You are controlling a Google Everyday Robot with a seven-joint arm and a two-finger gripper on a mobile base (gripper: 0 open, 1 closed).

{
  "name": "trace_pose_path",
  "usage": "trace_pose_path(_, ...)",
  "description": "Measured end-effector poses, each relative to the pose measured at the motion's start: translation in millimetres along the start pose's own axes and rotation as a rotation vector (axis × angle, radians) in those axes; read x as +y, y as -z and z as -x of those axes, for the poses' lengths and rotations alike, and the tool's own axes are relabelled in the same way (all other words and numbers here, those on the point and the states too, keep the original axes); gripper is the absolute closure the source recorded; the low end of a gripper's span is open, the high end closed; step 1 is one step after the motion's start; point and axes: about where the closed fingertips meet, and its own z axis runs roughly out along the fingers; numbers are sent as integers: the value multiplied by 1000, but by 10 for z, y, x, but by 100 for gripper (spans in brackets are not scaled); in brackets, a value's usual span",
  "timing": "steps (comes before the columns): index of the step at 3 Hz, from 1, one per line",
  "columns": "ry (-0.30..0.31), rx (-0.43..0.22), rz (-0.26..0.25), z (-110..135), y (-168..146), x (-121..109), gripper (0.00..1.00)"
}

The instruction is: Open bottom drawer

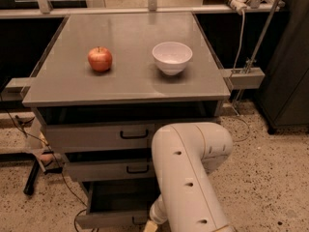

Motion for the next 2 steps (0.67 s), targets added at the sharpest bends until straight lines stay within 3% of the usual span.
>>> trace_pose_path(2,-36,14,13,-114,33,126,0)
